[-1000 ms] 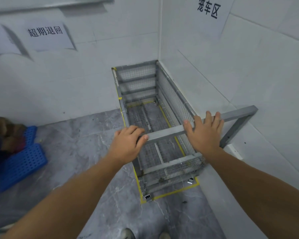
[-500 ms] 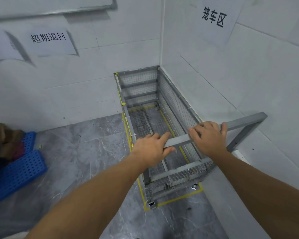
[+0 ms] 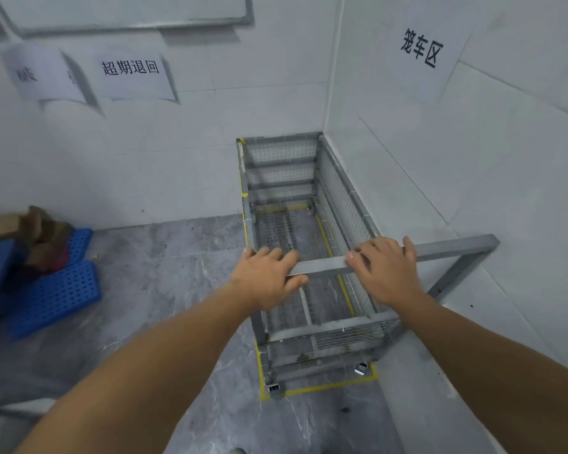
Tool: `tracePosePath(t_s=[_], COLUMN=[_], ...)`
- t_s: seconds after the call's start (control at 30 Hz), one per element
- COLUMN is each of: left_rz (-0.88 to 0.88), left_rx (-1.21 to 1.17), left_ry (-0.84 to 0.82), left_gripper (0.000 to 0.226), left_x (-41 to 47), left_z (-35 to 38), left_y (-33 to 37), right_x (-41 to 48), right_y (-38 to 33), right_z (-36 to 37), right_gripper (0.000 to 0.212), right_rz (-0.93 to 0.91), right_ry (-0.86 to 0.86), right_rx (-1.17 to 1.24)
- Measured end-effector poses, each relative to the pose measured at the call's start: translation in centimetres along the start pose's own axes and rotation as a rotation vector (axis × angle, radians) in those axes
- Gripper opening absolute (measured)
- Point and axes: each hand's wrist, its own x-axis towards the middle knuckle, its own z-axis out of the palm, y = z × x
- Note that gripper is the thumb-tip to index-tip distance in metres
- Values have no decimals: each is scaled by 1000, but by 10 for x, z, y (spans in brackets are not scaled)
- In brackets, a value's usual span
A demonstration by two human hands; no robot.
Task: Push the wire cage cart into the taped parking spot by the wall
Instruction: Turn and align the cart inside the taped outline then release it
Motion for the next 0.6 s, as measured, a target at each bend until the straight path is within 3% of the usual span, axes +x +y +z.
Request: tracePosePath(t_s=[0.23, 0.6], left_rz=[-209, -160], left_rx=[-151, 16], left_ry=[135, 172], left_gripper=[72, 67], left_x=[3, 15], left_z=[1, 11], left_y=[33, 37], right_x=[4, 15], right_y=[56, 88], right_z=[-13, -10], right_gripper=[59, 62], right_rz=[-100, -275], right_ry=[-15, -22], right_rx=[-40, -106])
